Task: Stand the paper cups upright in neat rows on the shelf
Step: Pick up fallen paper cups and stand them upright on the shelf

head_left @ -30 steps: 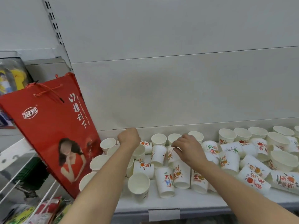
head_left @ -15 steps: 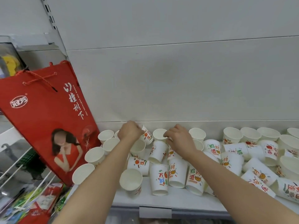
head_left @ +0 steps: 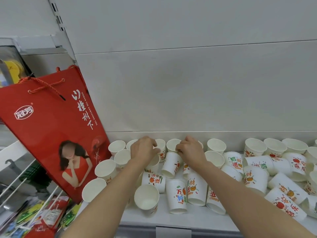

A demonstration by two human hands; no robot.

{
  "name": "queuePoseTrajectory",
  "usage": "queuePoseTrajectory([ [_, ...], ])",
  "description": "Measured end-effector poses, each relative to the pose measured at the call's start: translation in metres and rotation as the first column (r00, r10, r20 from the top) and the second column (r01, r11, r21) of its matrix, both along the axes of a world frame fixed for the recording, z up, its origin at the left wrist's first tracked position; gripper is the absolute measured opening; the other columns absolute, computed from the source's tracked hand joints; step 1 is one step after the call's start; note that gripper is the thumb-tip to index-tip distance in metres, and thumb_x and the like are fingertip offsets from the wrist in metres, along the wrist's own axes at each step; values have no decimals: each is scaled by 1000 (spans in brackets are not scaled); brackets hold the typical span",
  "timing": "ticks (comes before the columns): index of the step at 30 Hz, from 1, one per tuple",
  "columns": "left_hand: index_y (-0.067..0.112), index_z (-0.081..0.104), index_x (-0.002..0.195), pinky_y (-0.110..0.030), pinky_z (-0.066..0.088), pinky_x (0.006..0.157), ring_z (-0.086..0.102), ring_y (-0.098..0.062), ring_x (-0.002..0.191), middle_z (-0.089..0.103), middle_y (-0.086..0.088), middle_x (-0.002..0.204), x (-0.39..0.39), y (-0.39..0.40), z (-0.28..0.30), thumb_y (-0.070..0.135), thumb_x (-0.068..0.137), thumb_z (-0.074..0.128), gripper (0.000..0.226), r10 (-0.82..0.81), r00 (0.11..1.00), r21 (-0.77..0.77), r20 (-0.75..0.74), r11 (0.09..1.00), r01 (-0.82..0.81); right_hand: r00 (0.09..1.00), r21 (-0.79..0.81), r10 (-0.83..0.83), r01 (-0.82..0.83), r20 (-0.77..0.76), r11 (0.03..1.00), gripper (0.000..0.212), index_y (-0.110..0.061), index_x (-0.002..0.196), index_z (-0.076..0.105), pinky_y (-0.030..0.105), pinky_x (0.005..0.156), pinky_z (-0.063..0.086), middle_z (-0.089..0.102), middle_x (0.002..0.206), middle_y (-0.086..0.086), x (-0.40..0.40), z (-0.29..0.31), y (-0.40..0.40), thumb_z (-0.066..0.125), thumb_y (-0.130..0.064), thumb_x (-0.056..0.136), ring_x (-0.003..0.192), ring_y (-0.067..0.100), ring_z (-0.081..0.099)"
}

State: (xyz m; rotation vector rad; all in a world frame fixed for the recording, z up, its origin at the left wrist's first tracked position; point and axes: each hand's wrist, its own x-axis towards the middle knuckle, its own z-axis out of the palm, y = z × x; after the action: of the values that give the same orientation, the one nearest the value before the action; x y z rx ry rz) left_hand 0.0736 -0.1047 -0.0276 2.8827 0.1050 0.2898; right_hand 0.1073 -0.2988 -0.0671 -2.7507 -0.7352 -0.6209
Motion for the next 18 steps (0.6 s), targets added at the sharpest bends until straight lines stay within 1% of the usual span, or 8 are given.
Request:
queuePoseTrajectory([
  [3,30,71,101,-28,43,73,61,-19,99,65,6,103,-9,10,9,40,86,65,19,44,999,-29,28,999,-43,1000,13,-2,1,30,1000,13,-17,65,70,28,60,30,60,56,-6,0,-3,0,76,-5,62,63,22,47],
  [7,28,69,78,-27,39,62,64,-21,86,70,6,87,-28,19,21,33,80,66,6,84,996,-12,29,996,-84,998,72,-15,11,60,997,14,-15,73,72,32,61,41,65,65,-4,-8,-3,-2,78,-8,64,68,24,52],
  [9,25,66,73,-27,39,61,64,-21,85,70,4,85,-39,20,22,31,79,68,9,86,996,12,-16,996,-86,997,139,-53,44,62,989,13,-14,76,71,35,64,44,66,68,-3,-16,-3,-3,76,-7,66,72,25,53],
  [11,23,70,84,-27,38,62,64,-21,87,70,2,90,-49,19,22,36,78,70,15,84,993,72,-88,994,-77,993,189,-109,100,37,977,6,-14,73,70,36,67,44,65,68,-2,-27,0,-2,71,-8,72,75,26,52],
  [12,22,71,90,-27,37,61,64,-21,88,70,1,92,-53,18,21,39,78,70,20,88,988,98,-123,992,-76,990,183,-142,137,15,974,3,-14,73,69,36,69,43,65,69,-2,-33,0,-1,69,-12,75,78,26,51],
  [14,20,70,95,-27,36,60,64,-21,87,69,1,92,-61,13,19,43,77,71,29,96,981,138,-166,988,-74,979,125,-200,204,-45,971,11,-15,79,70,35,74,40,65,76,-1,-42,0,-1,65,-24,81,85,26,50],
  [16,17,67,97,-26,38,63,65,-21,91,68,1,94,-68,5,17,48,77,71,37,106,978,197,-179,978,-70,962,67,-250,258,-110,964,21,-19,87,69,35,79,38,65,84,-1,-48,-1,-1,61,-38,84,91,24,47],
  [18,19,63,99,-26,38,67,64,-21,96,66,1,99,-75,-3,14,53,78,69,40,104,979,270,-176,961,-54,951,34,-284,290,-122,956,28,-22,92,68,35,82,35,65,89,-2,-52,-2,1,58,-47,84,94,23,46],
])
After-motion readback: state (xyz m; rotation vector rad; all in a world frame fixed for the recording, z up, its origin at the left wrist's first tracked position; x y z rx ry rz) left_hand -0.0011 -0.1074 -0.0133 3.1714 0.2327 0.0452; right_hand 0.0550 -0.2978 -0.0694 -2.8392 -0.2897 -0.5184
